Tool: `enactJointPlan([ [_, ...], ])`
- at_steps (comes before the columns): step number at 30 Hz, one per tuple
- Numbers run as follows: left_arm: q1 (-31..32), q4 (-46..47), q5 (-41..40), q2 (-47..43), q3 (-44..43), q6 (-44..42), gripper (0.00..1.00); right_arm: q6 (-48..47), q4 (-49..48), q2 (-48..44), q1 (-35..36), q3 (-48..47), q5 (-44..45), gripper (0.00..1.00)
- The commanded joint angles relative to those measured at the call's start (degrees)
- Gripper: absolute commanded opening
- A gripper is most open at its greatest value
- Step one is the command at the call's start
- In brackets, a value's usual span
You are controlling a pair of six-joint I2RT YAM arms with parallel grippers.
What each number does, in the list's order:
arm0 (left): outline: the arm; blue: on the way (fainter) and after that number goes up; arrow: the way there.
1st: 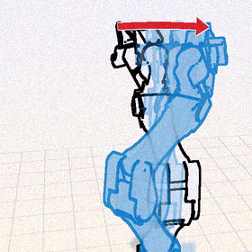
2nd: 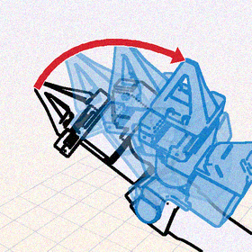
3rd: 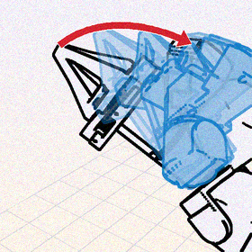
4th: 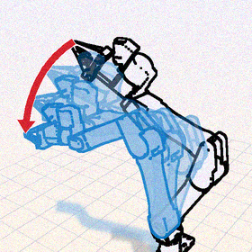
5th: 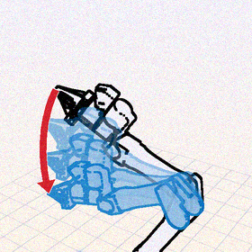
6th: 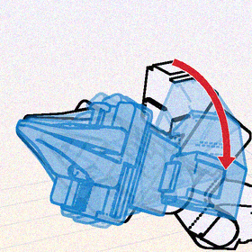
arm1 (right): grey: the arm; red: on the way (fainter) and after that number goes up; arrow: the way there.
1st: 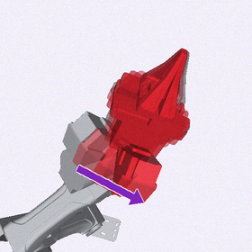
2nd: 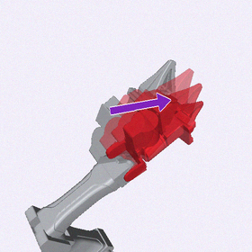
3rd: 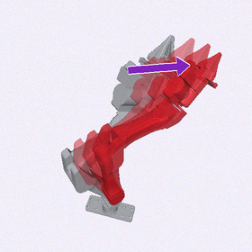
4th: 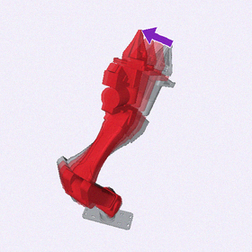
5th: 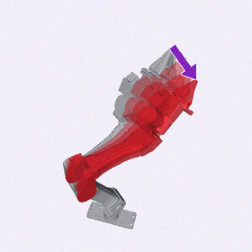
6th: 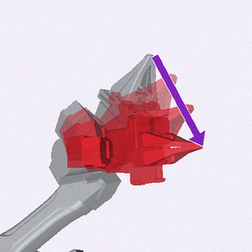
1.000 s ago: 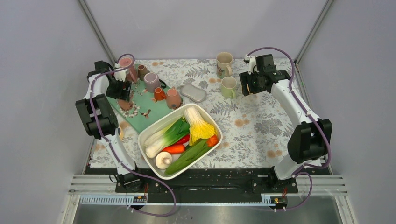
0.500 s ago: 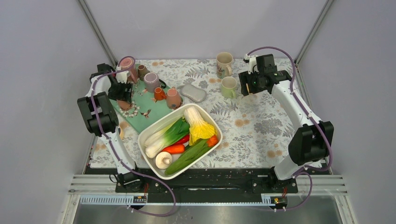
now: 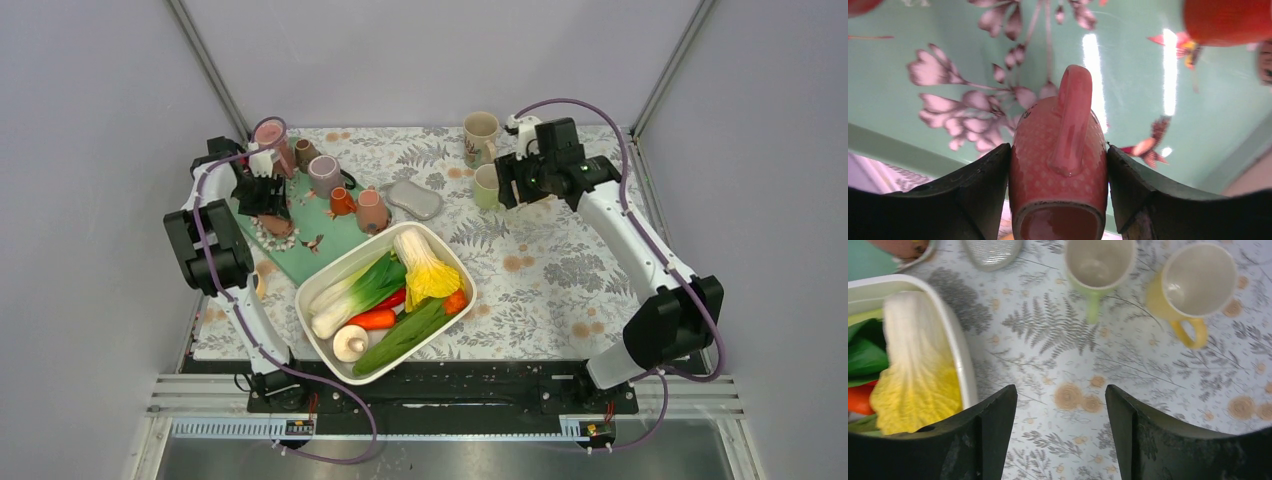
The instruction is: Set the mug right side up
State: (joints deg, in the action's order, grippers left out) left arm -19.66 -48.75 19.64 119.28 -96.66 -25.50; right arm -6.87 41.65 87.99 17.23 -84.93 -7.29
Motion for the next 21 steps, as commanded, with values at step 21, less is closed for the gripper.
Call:
enactJointPlan([
  [21, 10.8, -20.4, 34.1, -24.5, -3.4, -2.3, 0.00, -0.6, -22.7, 3.1, 23.1, -5.9, -21.2, 0.83],
])
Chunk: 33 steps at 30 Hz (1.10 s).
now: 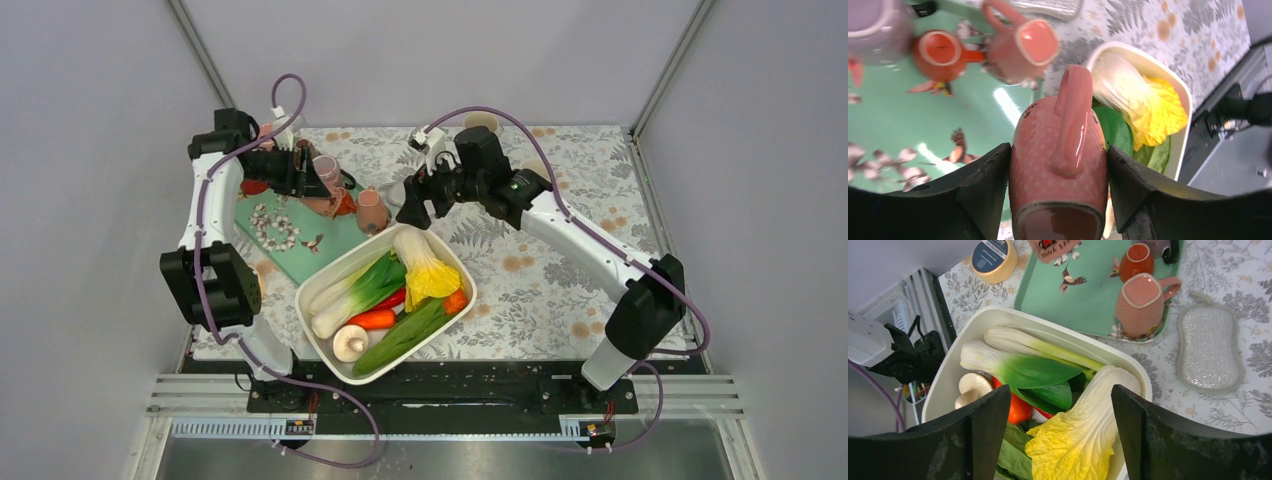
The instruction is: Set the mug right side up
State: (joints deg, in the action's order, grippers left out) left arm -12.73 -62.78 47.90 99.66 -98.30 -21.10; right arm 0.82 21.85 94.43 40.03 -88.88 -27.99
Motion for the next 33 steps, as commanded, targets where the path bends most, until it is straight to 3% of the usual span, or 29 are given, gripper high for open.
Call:
enactJointPlan([
  [1, 5.4, -6.9, 5.4, -5.9, -1.2, -8.1, 0.00, -8.9, -2.1, -3.5, 0.3, -2.5, -0.5, 0.84],
  [10, 17.4, -18.8, 7.6, -9.5, -2.9, -21.1, 0.00, -9.8, 5.0, 0.6, 0.2, -10.1, -8.4, 0.87],
  [16, 20.1, -20.2, 8.6, -9.2, -4.4, -18.4, 0.00, -12.6, 6.6, -0.9, 0.3, -9.4, -6.8, 0.81],
  [25, 20.1, -7.0, 13.5, -8.3, -4.0, 10.3, 0.00, -29.9, -26.4, -21.1, 4.2, 24.9, 4.8, 0.82],
  [29, 20.3, -4.3, 16.7, -8.9, -3.6, 17.2, 0.00, -43.5, -44.0, -24.9, 8.0, 35.7, 9.6, 0.85],
  [33, 20.8, -4.2, 19.2, -9.6, -3.2, 19.9, 0.00, -46.6, -56.3, -23.9, 8.5, 38.7, 12.6, 0.88],
])
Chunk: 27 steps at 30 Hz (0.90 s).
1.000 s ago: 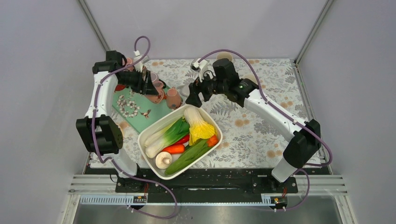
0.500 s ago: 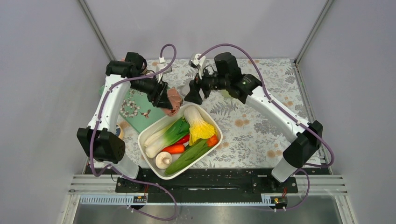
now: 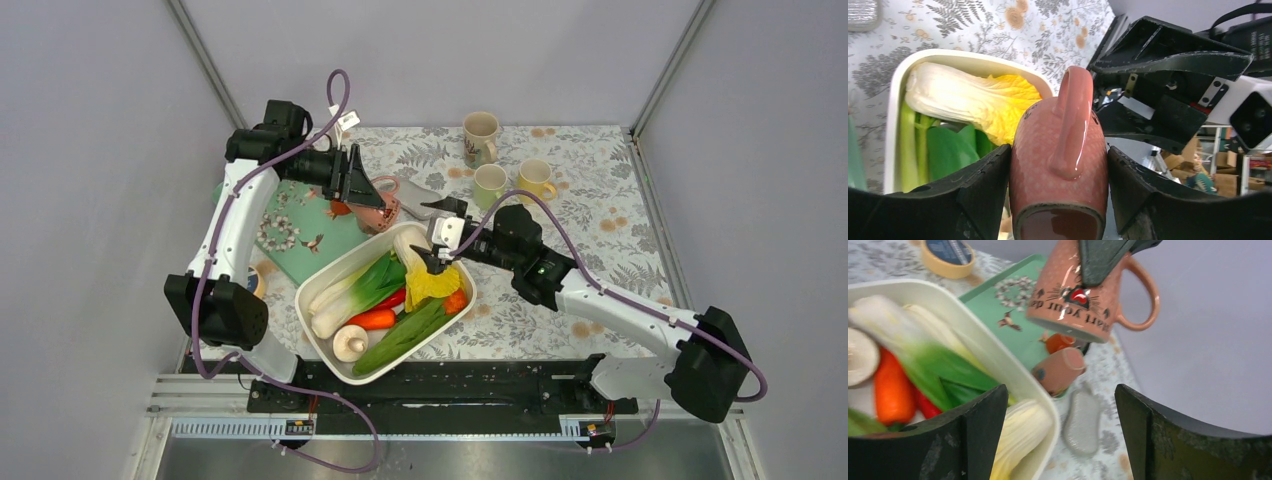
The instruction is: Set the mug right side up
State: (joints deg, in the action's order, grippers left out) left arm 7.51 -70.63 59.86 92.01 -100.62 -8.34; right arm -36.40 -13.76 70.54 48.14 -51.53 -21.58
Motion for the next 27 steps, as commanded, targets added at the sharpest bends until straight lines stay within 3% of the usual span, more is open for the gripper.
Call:
enactJointPlan([
  [1, 0.7, 3.7, 7.7, -2.2, -0.7, 7.6, 0.00, -10.2, -22.3, 0.6, 0.6, 1.3, 6.5, 0.88],
  [18, 4.4, 9.6, 11.7, -3.7, 1.6, 15.8, 0.00, -13.5, -27.8, 4.5, 2.7, -1.6, 7.7, 0.85],
  [27, 5.5, 15.1, 12.6, -3.3, 4.2, 21.5, 0.00, -10.6, -32.9, 7.0, 6.1, -2.6, 11.1, 0.49],
])
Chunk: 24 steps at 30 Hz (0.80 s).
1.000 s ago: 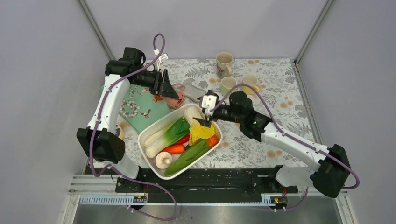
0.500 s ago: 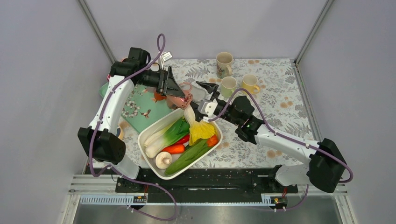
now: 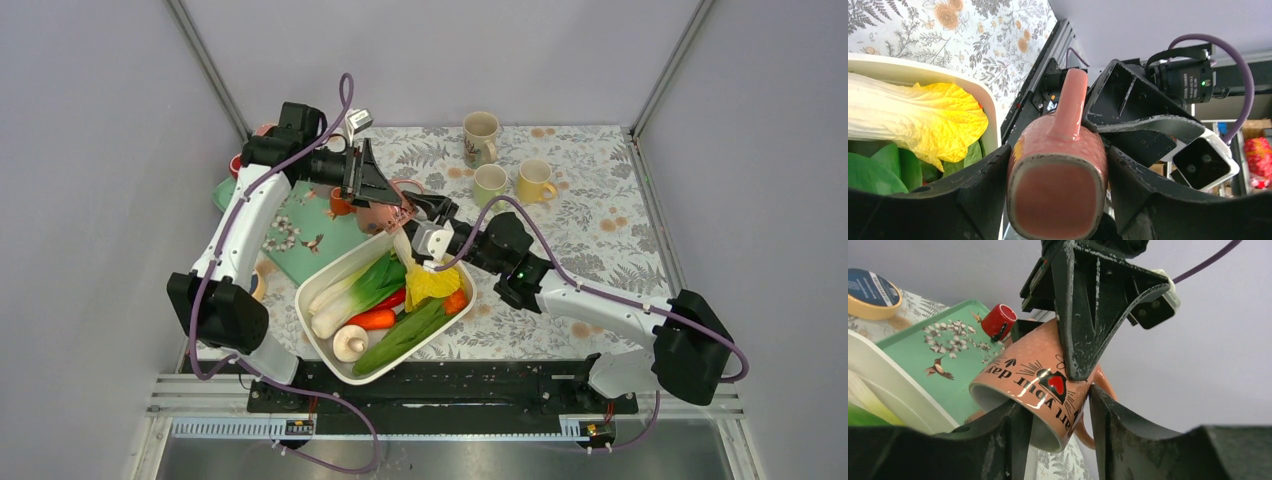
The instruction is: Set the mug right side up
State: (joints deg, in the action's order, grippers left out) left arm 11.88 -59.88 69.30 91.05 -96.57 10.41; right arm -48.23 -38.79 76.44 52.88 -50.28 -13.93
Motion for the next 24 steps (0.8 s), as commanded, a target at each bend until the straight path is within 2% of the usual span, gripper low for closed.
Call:
enactJointPlan([
  [1, 1.1, 4.8, 3.0, -2.6, 0.4, 2.9, 0.00, 1.4, -8.2, 1.4, 1.4, -3.9, 4.3, 0.46],
  [6, 1.5, 5.9, 3.1, -3.1, 2.4, 3.7, 0.00, 4.4, -8.4, 1.6, 1.3, -4.9, 6.3, 0.23],
  [10, 1.4, 6.0, 1.8, -2.8, 2.4, 3.1, 0.00, 8.4, -8.8, 1.4, 1.4, -6.2, 15.9, 0.00],
  [11, 1.2, 6.1, 0.9, -2.7, 2.2, 3.0, 0.13, 9.3, -7.5, 1.3, 1.4, -6.9, 18.7, 0.00],
  [13, 0.5, 6.1, -1.9, -2.2, 1.1, 2.8, 0.57, 10.0, -2.2, 0.7, 1.3, -8.5, 22.0, 0.00],
  [15, -1.1, 6.1, -5.6, -1.6, -0.6, 2.0, 0.90, 11.9, 5.5, 0.5, 1.3, -11.0, 25.3, 0.00],
  [16, -1.9, 6.1, -8.1, -1.3, -1.5, 1.4, 0.98, 13.2, 9.8, 0.7, 1.3, -13.0, 27.5, 0.00],
  [19, -4.2, 7.3, -18.7, -1.4, -3.8, -1.0, 0.99, 17.8, 23.5, 1.7, 0.7, -18.6, 34.4, 0.00],
  [24, -4.9, 11.6, -39.1, -3.8, -4.6, -6.7, 0.99, 29.9, 48.1, 4.4, -4.4, -29.1, 33.0, 0.00],
])
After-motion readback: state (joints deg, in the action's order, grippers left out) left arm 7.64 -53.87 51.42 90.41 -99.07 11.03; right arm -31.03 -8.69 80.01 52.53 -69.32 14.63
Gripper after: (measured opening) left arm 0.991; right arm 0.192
